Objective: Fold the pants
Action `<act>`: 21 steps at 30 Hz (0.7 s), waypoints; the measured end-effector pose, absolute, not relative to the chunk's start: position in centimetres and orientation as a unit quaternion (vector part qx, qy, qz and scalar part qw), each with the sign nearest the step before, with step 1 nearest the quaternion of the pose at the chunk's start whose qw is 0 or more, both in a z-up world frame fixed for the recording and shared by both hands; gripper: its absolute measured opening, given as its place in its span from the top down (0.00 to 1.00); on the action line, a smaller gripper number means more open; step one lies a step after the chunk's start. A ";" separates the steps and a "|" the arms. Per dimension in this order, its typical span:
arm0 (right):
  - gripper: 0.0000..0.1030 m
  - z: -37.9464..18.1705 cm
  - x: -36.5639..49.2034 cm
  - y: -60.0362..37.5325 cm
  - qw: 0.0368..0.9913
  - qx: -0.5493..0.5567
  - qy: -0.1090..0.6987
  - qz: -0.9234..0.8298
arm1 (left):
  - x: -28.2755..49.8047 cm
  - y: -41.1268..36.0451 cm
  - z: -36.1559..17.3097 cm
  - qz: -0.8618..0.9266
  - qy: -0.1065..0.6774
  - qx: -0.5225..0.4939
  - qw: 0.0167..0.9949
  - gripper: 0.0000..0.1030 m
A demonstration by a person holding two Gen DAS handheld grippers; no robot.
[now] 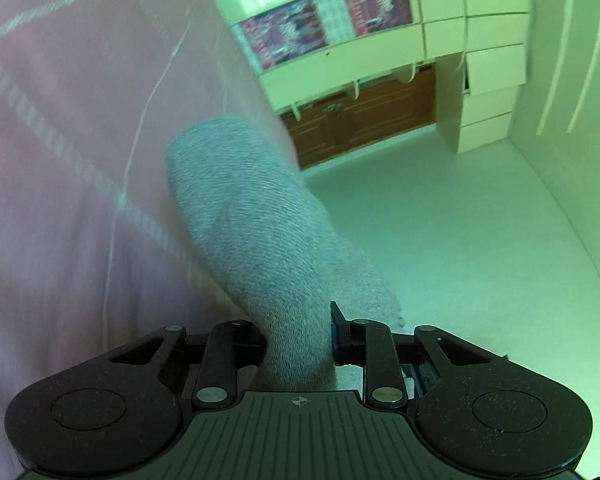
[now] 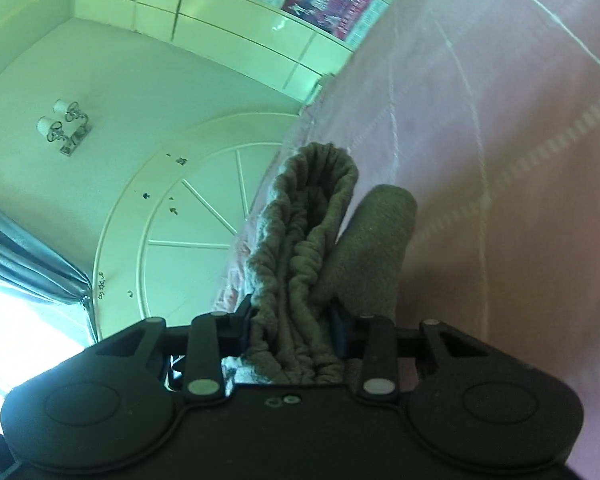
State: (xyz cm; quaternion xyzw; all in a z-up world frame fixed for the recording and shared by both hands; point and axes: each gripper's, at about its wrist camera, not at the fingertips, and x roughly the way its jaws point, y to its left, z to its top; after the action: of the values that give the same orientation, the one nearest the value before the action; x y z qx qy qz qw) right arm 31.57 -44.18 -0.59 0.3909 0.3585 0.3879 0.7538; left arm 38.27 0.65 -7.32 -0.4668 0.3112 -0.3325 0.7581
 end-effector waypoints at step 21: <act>0.18 -3.4 43.3 -34.8 0.873 0.193 0.377 0.242 | 44.5 1.9 -2.3 -0.062 0.300 -0.066 0.950 0.00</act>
State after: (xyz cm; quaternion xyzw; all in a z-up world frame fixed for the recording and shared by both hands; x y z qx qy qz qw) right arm 43.26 -34.79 -3.38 0.1933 0.3766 0.2416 0.8732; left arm 44.49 1.88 -2.35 -0.0658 0.2997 -0.0623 0.9497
